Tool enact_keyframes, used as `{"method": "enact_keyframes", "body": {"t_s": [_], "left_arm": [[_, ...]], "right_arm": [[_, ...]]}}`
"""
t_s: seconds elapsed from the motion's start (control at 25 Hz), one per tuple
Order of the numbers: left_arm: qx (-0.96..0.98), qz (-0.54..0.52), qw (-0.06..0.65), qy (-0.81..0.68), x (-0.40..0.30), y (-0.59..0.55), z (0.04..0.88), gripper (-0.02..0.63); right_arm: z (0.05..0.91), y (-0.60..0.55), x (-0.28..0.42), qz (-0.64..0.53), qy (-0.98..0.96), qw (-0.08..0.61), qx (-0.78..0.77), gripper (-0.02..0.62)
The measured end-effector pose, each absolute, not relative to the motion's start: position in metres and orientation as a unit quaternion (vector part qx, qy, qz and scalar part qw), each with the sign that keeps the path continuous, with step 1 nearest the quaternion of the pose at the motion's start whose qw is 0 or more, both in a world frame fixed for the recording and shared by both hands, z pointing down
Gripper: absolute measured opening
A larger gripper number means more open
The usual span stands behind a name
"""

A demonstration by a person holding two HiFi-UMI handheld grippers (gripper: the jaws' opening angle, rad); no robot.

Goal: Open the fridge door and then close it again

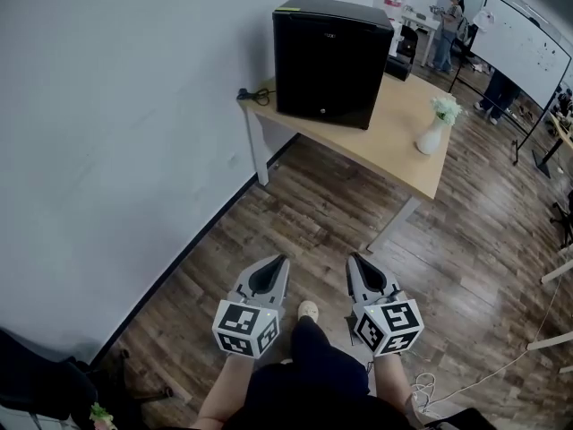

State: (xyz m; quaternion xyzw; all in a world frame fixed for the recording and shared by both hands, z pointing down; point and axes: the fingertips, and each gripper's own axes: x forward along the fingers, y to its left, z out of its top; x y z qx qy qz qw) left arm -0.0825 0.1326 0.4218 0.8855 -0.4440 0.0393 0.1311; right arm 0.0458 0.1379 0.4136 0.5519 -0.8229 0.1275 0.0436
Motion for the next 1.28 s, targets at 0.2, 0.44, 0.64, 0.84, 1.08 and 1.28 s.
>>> {"method": "enact_keyframes", "body": {"t_s": [0.2, 0.44, 0.64, 0.84, 1.08, 1.28], "left_arm": [[0.879, 0.036, 0.13, -0.457, -0.082, 0.077, 0.419, 0.011], [0.875, 0.03, 0.124, -0.466, -0.075, 0.017, 0.416, 0.011], [0.871, 0.027, 0.121, -0.475, -0.069, -0.027, 0.413, 0.011], [0.869, 0.026, 0.116, -0.481, -0.057, -0.061, 0.415, 0.011], [0.862, 0.022, 0.12, -0.492, -0.043, -0.081, 0.425, 0.011], [0.858, 0.029, 0.133, -0.495, -0.033, -0.077, 0.434, 0.011]], "right_arm": [[0.411, 0.082, 0.051, 0.118, -0.829, 0.053, 0.544, -0.009], [0.412, 0.017, 0.054, 0.113, -0.837, 0.057, 0.533, -0.009], [0.409, -0.03, 0.06, 0.103, -0.841, 0.065, 0.526, -0.009], [0.416, -0.064, 0.072, 0.105, -0.845, 0.065, 0.52, -0.009], [0.426, -0.086, 0.08, 0.104, -0.854, 0.075, 0.504, -0.009], [0.433, -0.085, 0.086, 0.118, -0.857, 0.076, 0.495, -0.009]]}}
